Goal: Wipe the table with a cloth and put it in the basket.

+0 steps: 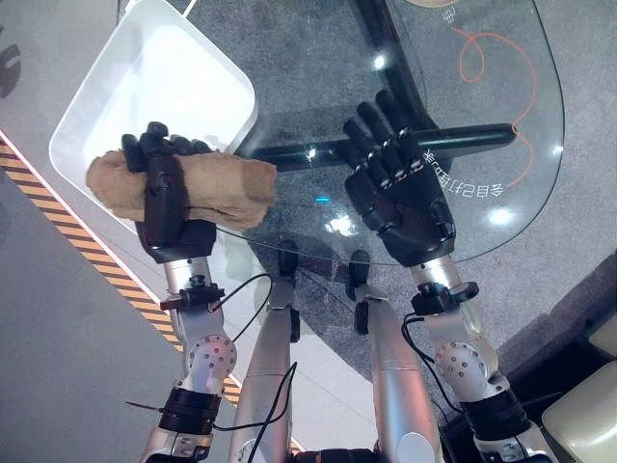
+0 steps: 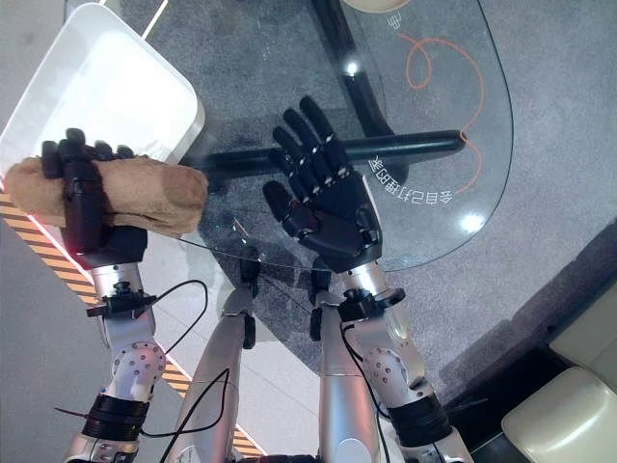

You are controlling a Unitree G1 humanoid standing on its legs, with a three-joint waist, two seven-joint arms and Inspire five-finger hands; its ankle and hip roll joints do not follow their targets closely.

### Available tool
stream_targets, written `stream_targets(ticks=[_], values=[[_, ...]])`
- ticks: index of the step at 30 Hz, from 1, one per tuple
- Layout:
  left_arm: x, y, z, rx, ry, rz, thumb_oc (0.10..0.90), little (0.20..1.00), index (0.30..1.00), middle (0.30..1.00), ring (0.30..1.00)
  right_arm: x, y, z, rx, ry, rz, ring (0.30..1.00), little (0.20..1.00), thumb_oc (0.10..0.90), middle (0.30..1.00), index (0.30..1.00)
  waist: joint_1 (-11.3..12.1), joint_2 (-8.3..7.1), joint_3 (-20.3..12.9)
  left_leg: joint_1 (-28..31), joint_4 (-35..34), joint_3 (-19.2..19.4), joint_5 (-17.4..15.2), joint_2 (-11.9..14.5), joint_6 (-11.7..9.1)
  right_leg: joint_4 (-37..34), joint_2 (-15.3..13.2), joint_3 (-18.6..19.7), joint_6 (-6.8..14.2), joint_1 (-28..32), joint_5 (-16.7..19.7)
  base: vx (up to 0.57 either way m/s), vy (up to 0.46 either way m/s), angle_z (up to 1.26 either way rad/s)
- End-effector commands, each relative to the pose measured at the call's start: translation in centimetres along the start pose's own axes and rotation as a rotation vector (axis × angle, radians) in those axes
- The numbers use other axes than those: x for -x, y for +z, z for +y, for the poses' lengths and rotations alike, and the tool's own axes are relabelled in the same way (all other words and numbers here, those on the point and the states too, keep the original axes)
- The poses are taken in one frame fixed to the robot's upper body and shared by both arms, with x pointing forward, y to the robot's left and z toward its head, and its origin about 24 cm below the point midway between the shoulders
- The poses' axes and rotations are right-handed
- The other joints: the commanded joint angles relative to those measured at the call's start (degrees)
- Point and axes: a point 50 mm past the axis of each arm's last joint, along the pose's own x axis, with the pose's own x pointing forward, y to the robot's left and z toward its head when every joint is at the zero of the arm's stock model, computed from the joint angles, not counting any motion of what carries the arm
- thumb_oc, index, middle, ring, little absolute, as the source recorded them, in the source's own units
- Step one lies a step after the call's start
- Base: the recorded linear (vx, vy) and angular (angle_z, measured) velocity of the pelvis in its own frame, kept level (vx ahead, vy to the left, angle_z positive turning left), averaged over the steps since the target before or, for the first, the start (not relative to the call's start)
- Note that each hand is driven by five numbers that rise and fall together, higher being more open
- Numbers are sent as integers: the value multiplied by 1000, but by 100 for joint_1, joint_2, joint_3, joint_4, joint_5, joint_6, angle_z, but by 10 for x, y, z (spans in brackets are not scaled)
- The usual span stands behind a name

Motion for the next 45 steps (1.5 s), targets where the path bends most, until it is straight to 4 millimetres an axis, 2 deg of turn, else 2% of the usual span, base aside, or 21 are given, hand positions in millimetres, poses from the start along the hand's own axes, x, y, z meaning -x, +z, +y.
stream_targets(ticks=[1,6,11,15,17,24,29,33,38,45], values=[[-21,51,-37,-157,-229,-312,100,200,300,300,300,-2,14,22,44,187,-29,900,900,800,900,900,64,234,-151,194,141,358,-425,-464,440,-828,420,201,15,128,587,11,68,2],[-25,71,-30,-275,-101,-442,100,200,300,300,300,4,-8,21,47,214,116,900,900,800,900,900,97,301,-151,156,204,337,-431,-489,431,-780,396,193,-24,105,525,10,70,0],[-28,78,-25,-374,-18,-494,100,200,300,300,300,5,-19,21,76,237,213,900,900,800,900,900,101,332,-151,133,241,348,-430,-497,415,-762,380,210,-48,83,504,15,70,0],[-40,80,-17,-590,132,-548,100,200,300,300,300,7,-39,18,184,298,413,900,900,800,900,900,91,365,-151,106,301,379,-454,-513,394,-764,357,253,-73,60,480,31,117,1],[-50,80,-14,-723,192,-563,100,200,300,300,300,7,-42,15,226,325,484,900,900,800,900,900,76,371,-151,71,321,406,-449,-510,379,-777,353,265,-76,26,492,22,100,0],[-84,91,8,-1025,348,-622,100,200,300,300,300,6,-43,1,276,354,629,900,900,800,900,900,-5,355,-151,-64,442,474,-486,-469,340,-790,320,330,-54,-102,529,26,96,-6],[-109,96,8,-1159,380,-667,100,200,300,300,300,2,-43,-4,272,346,651,900,900,800,900,900,-77,319,-151,-138,457,541,-496,-435,339,-816,330,367,-23,-195,584,23,80,0],[-129,99,6,-1337,422,-696,100,200,300,300,300,0,-42,-7,271,349,657,900,900,800,900,900,-129,305,-151,-220,499,567,-510,-429,333,-830,333,399,0,-282,625,17,55,0],[-151,112,14,-1549,500,-653,100,200,300,300,300,-2,-41,-10,255,345,659,900,900,800,900,900,-211,247,-151,-281,533,606,-518,-408,312,-877,336,437,40,-345,695,21,63,0],[-170,117,18,-1744,566,-580,100,200,300,300,300,-9,-34,-13,255,340,644,900,900,800,900,900,-275,127,-151,-459,547,649,-510,-366,301,-939,327,484,113,-527,824,11,35,-3]])
